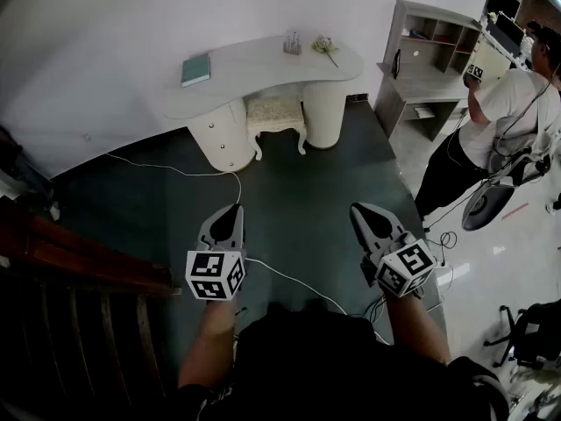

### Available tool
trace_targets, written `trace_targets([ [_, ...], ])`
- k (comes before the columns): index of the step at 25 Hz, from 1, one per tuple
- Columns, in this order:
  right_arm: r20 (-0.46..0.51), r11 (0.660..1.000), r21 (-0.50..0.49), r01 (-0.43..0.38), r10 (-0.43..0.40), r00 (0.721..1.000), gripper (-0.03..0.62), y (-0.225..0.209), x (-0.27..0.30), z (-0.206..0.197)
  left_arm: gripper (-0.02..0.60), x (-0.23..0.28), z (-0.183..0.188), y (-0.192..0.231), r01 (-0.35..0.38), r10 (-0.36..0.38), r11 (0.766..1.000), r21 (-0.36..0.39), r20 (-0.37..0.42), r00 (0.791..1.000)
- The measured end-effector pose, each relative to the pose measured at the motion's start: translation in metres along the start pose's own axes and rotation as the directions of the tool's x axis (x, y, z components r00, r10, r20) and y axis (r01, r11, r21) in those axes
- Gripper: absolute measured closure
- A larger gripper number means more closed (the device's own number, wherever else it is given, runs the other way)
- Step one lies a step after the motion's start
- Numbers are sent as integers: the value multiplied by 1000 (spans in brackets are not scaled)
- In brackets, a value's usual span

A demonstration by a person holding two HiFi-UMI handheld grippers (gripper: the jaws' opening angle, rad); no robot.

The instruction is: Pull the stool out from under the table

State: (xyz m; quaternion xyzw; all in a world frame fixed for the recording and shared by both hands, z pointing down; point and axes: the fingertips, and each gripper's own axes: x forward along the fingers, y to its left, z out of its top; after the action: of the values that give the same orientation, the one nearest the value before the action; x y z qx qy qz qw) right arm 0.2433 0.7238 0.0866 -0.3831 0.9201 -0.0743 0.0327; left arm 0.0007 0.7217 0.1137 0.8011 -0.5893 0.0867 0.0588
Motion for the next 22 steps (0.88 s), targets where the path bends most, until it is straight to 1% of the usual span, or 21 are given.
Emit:
trace_targets([
  [7,-10,1000,12,-7,7,1000,594,-14,-19,-8,572,-2,-10,-17,-24,24,1000,1,-31,999],
  [11,-20,1000,30,1,0,1000,594,-23,-28,-16,572,1,-17,-27,-24,23,1000,-9,-41,999],
  [14,-22,999,46,8,-7,1000,594,-31,-31,-19,572,10,-17,-30,-13,12,1000,-18,-47,999],
  [18,-1,998,62,21,-21,1000,592,-41,-28,-15,572,27,-11,-29,11,-12,1000,-18,-43,999],
  [22,-4,997,67,33,-32,999,592,-49,-15,-17,572,50,-10,-21,38,-39,999,-27,-39,998],
])
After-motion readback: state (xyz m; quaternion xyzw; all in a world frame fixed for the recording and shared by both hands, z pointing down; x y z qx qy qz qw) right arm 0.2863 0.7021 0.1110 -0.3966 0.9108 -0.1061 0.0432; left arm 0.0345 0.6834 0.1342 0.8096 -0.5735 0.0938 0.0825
